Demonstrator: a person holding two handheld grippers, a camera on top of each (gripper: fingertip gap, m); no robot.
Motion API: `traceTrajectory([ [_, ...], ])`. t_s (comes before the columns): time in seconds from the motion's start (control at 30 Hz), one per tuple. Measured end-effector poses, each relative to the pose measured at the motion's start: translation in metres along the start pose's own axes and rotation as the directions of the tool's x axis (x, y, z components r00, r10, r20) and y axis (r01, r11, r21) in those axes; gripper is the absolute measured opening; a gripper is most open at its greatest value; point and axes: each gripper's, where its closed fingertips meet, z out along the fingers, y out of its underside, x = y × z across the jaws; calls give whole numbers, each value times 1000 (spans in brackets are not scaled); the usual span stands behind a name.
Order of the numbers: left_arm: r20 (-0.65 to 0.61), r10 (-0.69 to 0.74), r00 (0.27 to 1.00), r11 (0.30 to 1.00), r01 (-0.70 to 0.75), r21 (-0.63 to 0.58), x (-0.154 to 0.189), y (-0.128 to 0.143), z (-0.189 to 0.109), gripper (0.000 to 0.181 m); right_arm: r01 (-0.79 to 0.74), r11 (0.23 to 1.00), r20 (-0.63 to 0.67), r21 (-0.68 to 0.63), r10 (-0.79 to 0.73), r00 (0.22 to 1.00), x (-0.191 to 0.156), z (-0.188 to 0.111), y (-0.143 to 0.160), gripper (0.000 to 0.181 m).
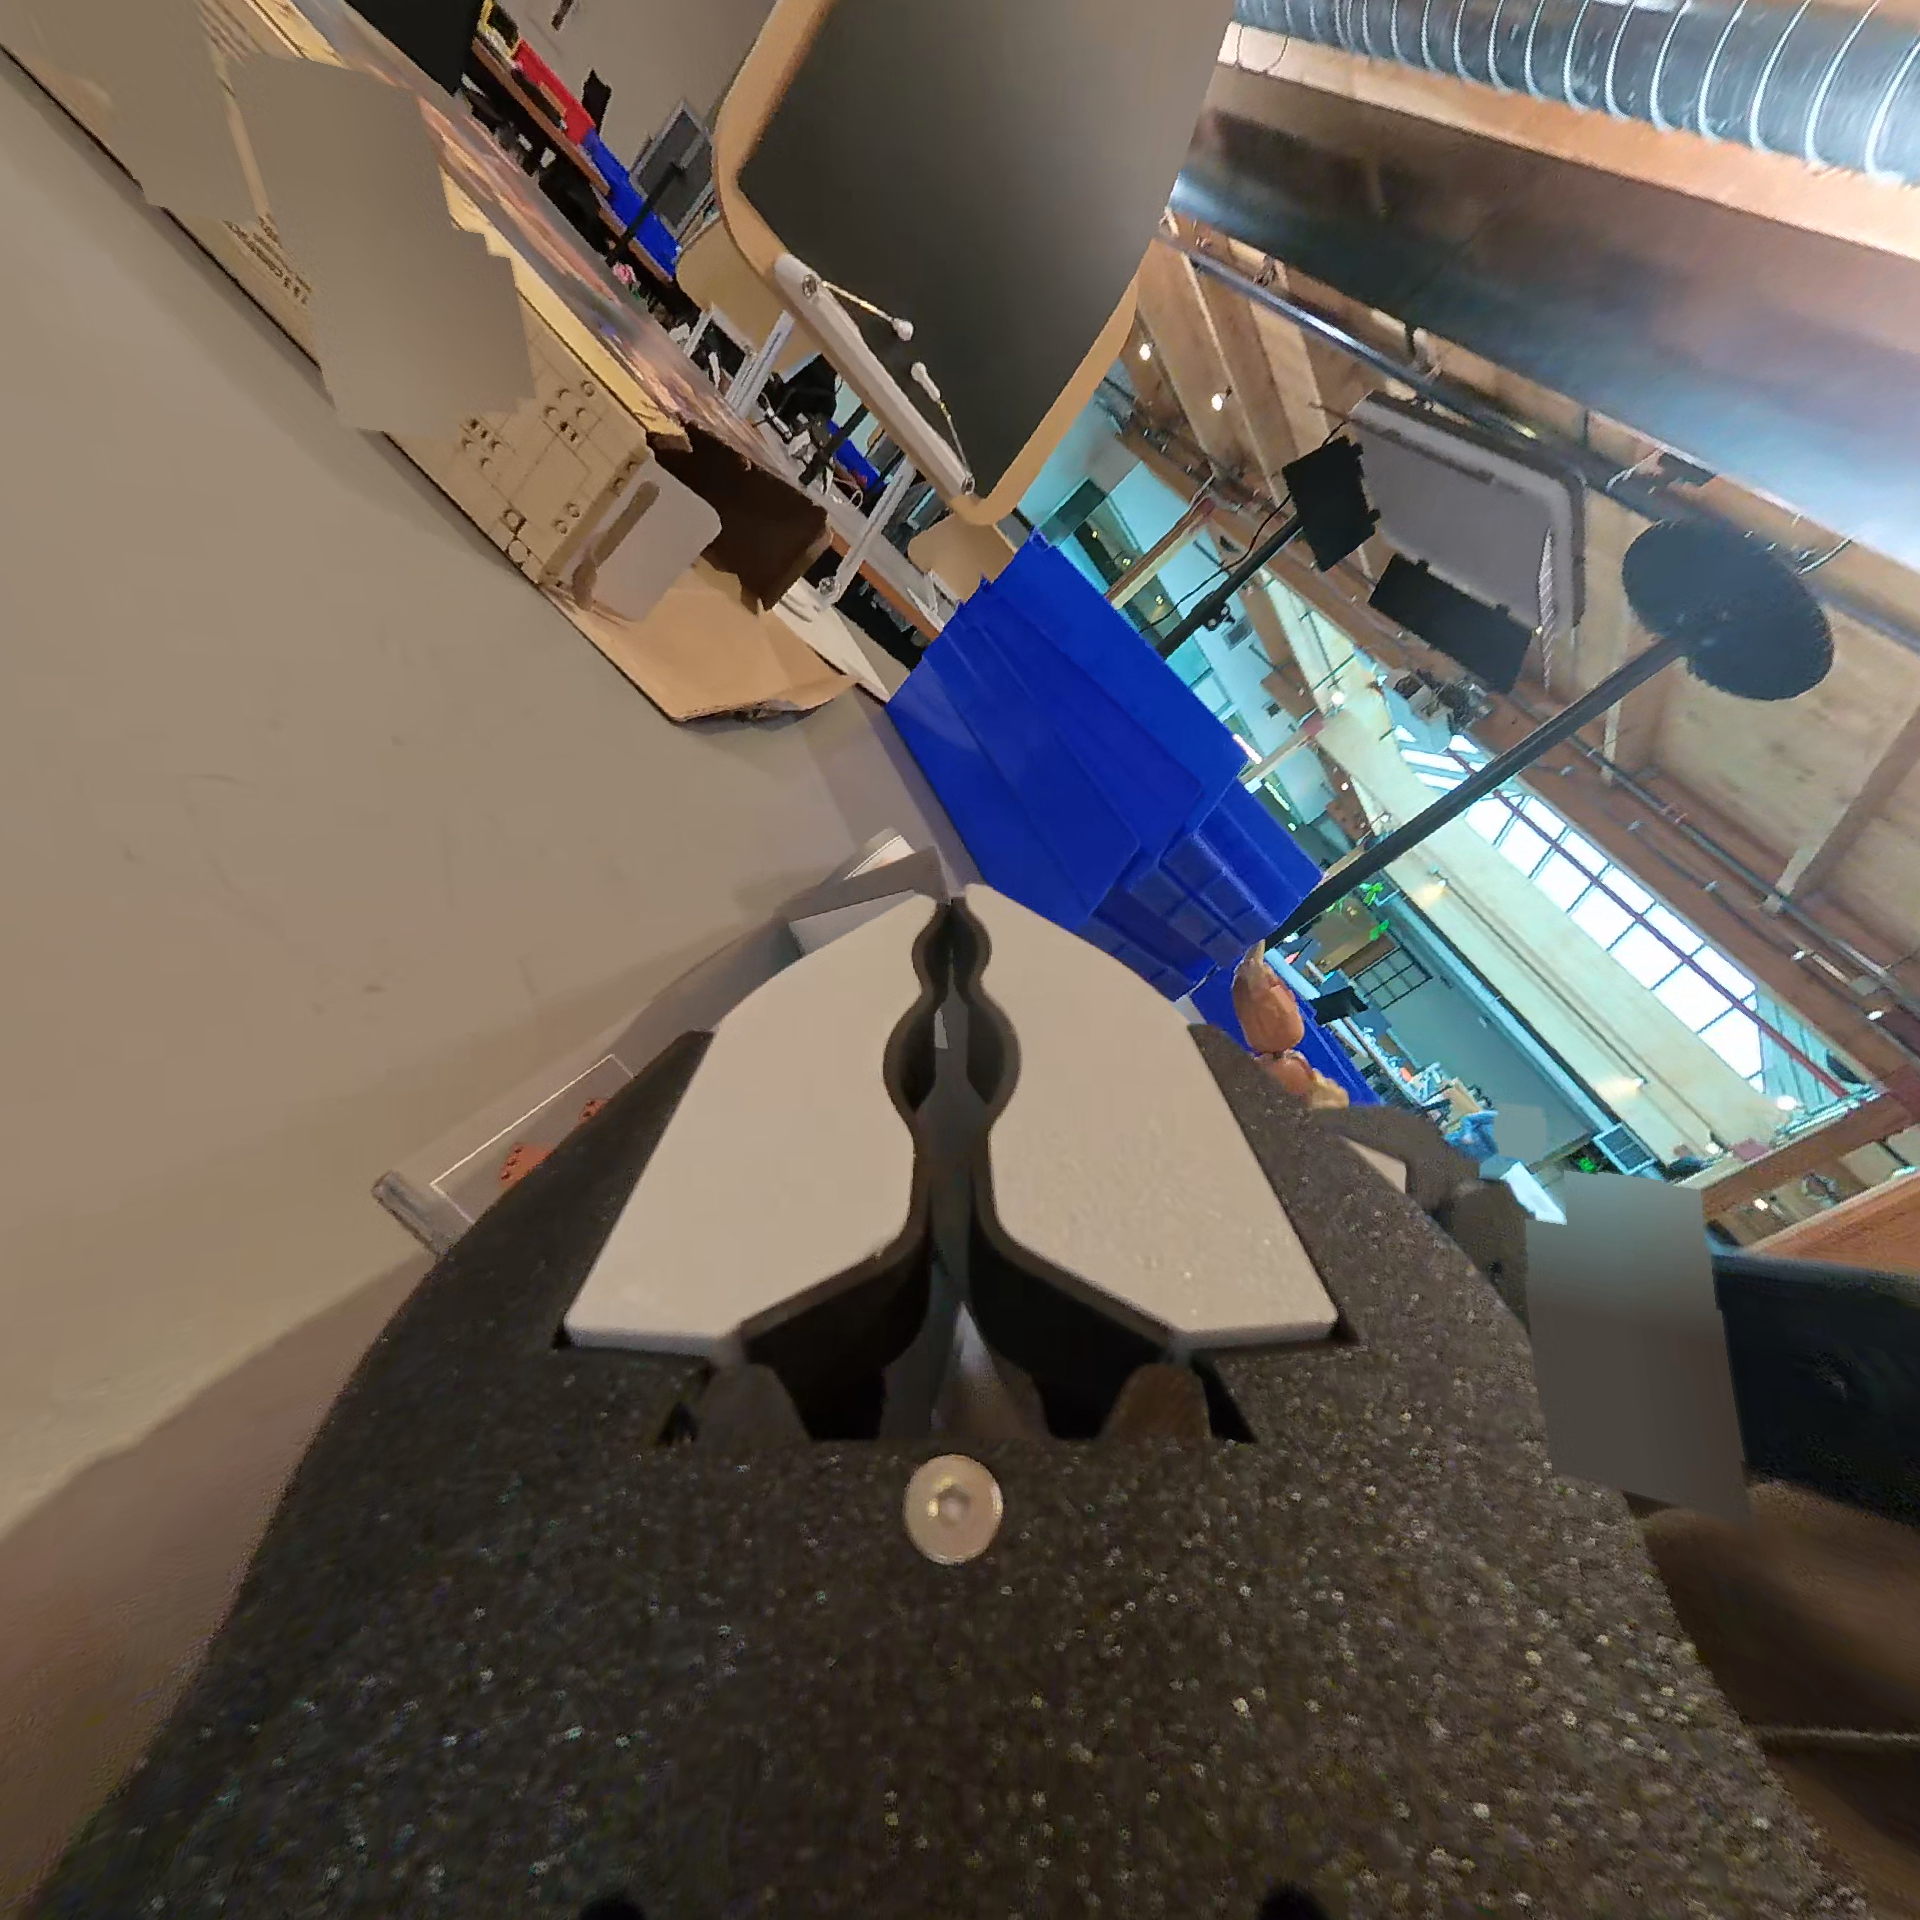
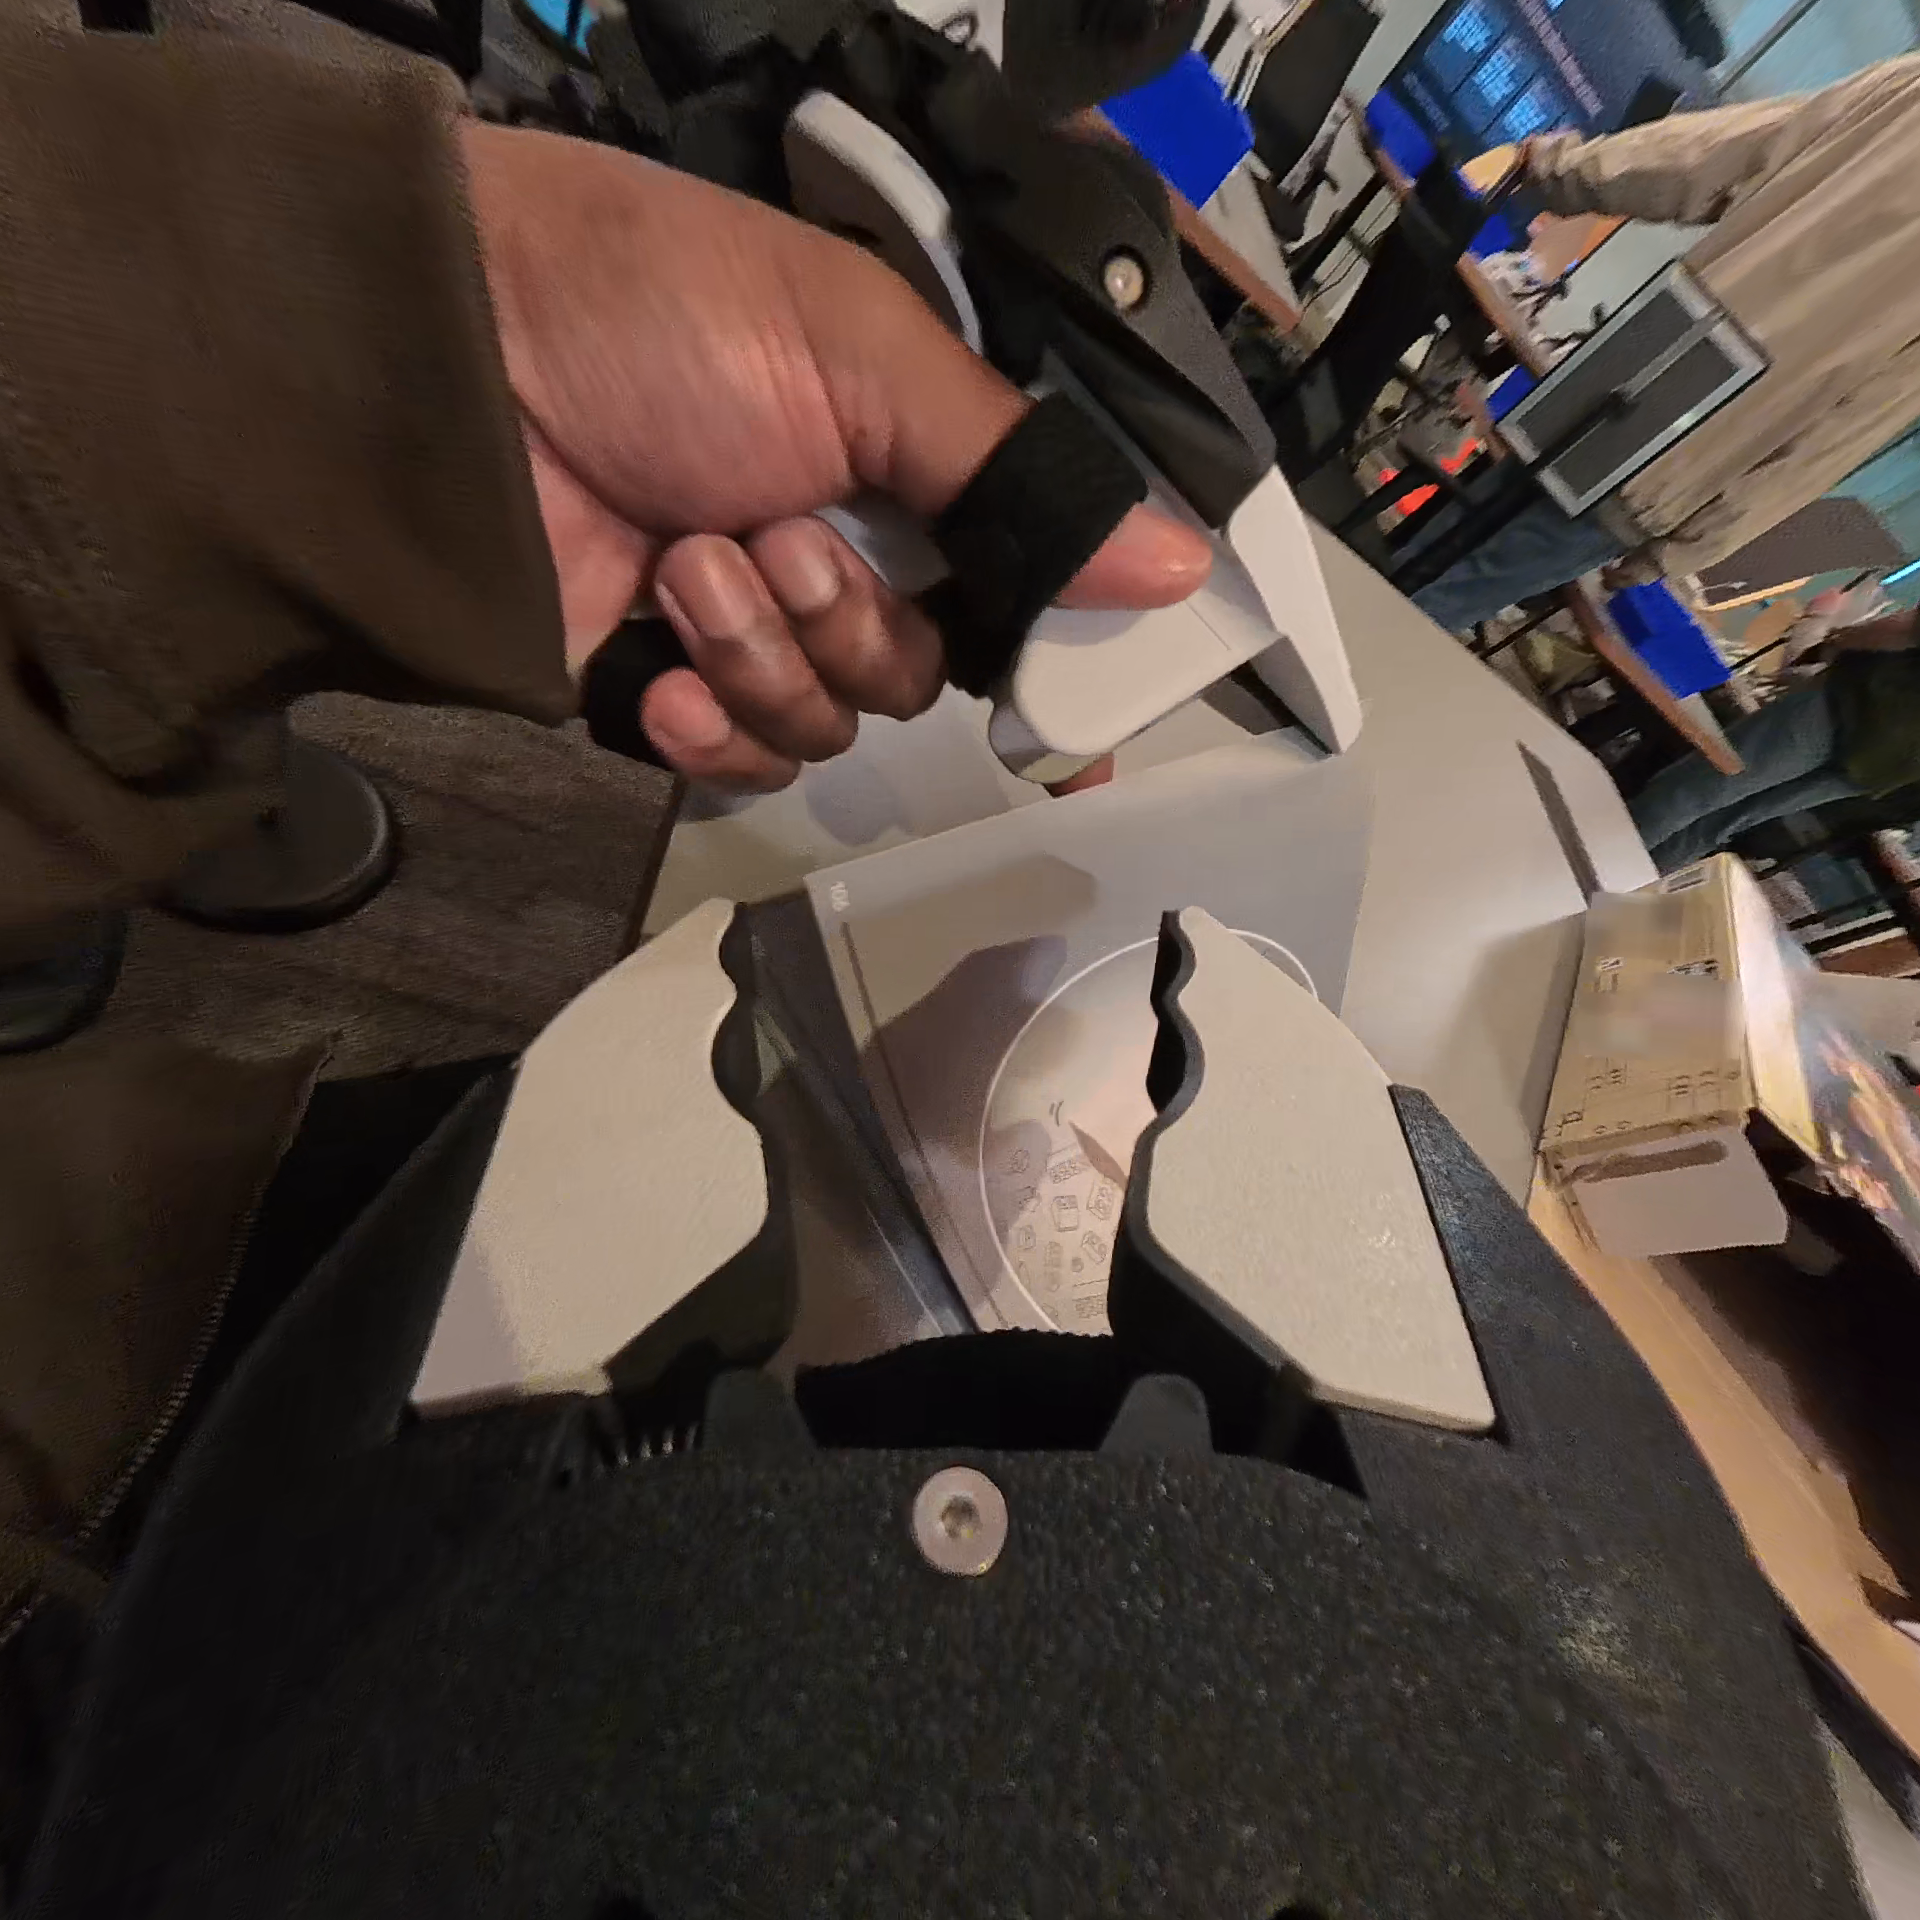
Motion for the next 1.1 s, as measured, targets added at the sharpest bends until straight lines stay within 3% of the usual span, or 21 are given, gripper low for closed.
traceTrajectory([
  [0.2, -45, -63, 997, 996, 66, 62, 9, -4, 5, 0, 108, 994, -130, -19, -110, 985, -4, -6, -1, 74],
  [0.43, -89, -134, 987, 982, 144, 119, 19, -8, 9, 0, 128, 989, -249, -77, -144, 958, 10, -11, 5, 69],
  [1.1, -83, -206, 975, 955, 219, 202, 8, -16, 6, 0, 161, 986, -327, -44, -166, 930, 15, -18, -3, 44],
])
